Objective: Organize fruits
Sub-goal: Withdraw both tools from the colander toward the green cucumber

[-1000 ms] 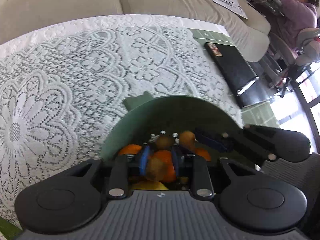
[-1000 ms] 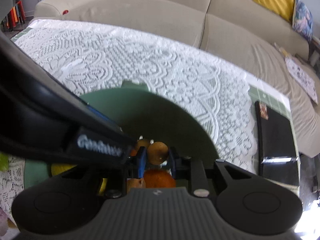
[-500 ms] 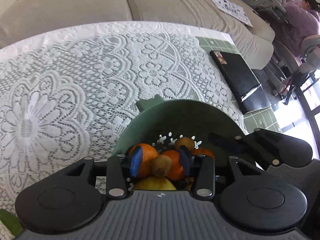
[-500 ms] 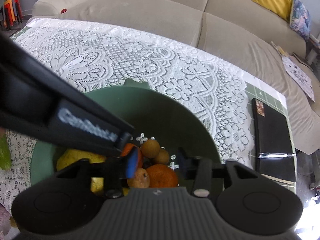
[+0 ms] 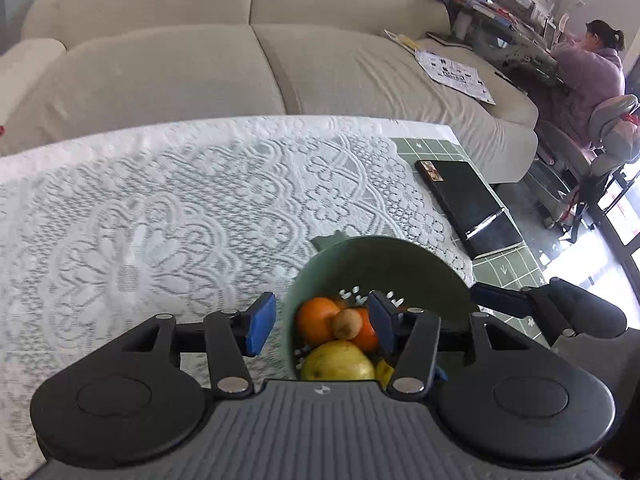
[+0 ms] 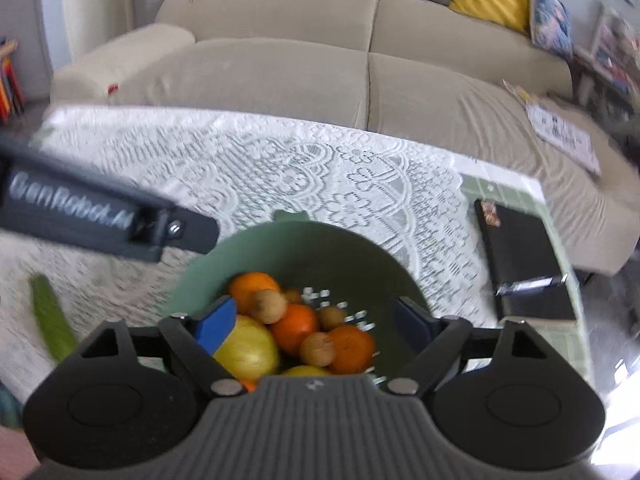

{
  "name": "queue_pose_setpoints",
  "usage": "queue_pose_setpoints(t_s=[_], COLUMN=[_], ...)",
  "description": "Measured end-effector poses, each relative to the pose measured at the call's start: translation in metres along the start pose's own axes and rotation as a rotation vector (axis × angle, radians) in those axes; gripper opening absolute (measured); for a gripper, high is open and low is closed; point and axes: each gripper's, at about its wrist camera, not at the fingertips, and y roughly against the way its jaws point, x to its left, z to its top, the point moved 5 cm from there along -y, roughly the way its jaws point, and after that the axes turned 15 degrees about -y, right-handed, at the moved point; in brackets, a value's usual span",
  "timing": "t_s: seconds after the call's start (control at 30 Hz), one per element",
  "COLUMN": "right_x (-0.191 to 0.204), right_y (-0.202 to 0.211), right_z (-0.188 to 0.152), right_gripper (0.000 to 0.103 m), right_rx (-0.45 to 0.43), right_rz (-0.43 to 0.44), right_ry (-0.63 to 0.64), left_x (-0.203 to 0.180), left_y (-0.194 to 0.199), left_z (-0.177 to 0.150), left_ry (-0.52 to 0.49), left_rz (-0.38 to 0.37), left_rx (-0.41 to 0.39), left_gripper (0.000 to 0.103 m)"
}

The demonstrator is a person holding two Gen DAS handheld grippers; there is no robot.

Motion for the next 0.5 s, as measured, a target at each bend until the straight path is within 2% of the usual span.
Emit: queue_pose_setpoints(t_s=[0.2,0.5], right_x=[0.026,0.077], right_y=[0.024,0.041], right_z=[-0.01,-0.037], right_gripper=[0.089,0.092], right_rx=[0.018,0.053], right_rz=[0.096,0.157], right_ry=[-0.089,-0.042], left_x=[0.017,0.058], left_y=[0.034,0.075], left_z=[-0.029,-0.065], left_ry=[-0.014,0.049], left_rz=[0.054,0.1], left_rx=[0.006,0.022], left_gripper=[0.064,0.065])
